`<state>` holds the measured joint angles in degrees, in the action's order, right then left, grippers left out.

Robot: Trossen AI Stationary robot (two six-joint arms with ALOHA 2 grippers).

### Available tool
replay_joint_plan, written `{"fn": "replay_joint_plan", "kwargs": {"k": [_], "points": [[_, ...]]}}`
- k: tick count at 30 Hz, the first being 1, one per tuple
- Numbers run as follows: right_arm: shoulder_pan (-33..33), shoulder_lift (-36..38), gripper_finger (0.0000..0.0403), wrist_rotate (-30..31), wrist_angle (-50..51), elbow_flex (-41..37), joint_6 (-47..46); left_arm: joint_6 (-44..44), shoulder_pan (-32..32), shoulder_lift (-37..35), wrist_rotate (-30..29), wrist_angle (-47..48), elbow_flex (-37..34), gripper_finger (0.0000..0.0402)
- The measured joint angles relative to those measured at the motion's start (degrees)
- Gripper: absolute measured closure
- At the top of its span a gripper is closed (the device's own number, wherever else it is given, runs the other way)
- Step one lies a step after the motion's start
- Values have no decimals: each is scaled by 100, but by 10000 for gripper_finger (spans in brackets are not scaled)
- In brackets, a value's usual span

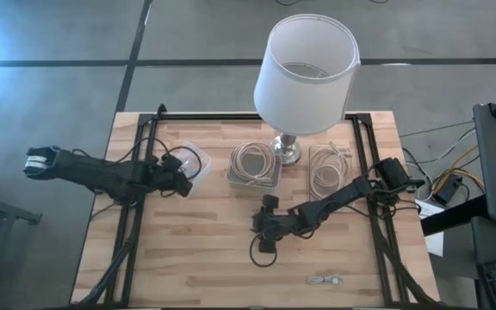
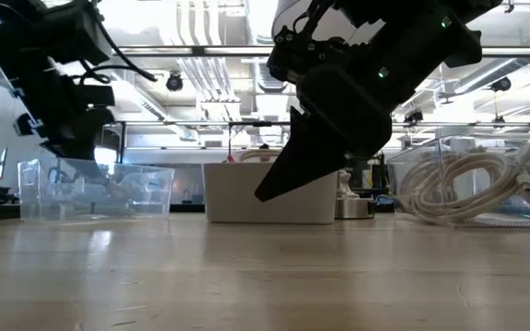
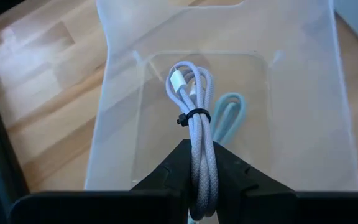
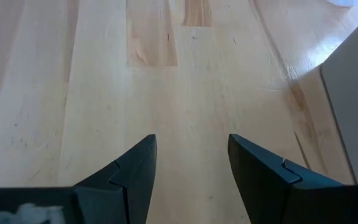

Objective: Pick & Place USB Port
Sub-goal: Put the purple USB charger cable into the white bin, then put the white USB charger cable into the white bin

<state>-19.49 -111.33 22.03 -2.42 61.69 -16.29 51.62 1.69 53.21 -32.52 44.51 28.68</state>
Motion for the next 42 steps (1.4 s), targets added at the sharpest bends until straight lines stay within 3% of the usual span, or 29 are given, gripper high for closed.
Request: {"fn": "replay_joint_plan", "kwargs": {"k": [12, 22, 30, 37, 42], "points": [[121, 0, 209, 1, -7, 0, 494, -701, -351, 24, -44, -46, -89, 337], [230, 0, 209, -1, -3, 0, 639, -701, -351, 24, -32, -46, -100, 285], [111, 32, 209, -289, 101, 188, 905, -985, -351, 22, 179, -42, 604, 270], [-170, 319, 209, -923, 1333, 842, 972, -1793, -316, 20, 203, -198, 1563, 282], [-520, 374, 209, -1279, 3123, 1534, 306, -2404, -176, 22, 244, -857, 1772, 284]]}}
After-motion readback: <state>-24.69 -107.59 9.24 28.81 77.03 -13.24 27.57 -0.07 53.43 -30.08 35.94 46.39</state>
